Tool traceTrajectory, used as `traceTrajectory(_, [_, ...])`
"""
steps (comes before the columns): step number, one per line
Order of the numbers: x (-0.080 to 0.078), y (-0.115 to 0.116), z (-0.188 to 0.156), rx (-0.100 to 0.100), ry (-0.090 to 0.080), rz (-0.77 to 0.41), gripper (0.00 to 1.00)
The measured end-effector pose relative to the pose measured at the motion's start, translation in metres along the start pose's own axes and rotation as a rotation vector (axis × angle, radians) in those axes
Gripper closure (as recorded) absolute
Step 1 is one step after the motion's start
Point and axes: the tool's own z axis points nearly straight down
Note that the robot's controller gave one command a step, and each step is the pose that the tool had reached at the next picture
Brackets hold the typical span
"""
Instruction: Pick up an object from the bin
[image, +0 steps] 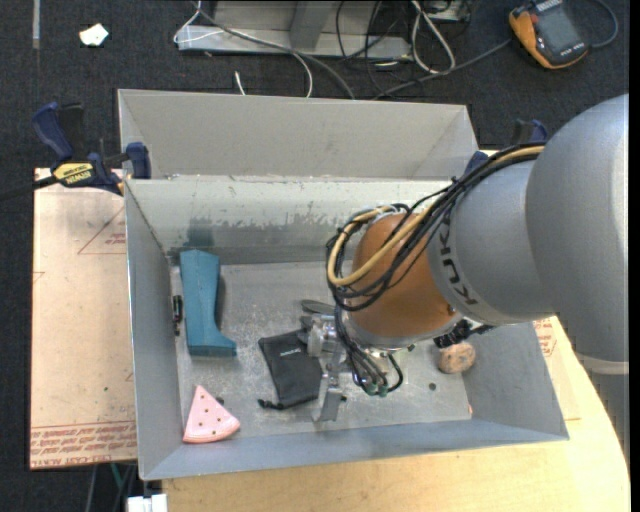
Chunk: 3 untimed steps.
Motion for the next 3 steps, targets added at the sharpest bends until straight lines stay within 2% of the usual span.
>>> traceTrajectory(1, [0.026, 0.024, 0.003, -0.001, 0.003, 0.012, 1.0])
traceTrajectory(2, [0.026, 0.024, 0.003, -0.001, 0.003, 0.012, 1.0])
traceTrajectory(3, [0.028, 0.035, -0.075, 0.0, 0.008, 0.003, 1.0])
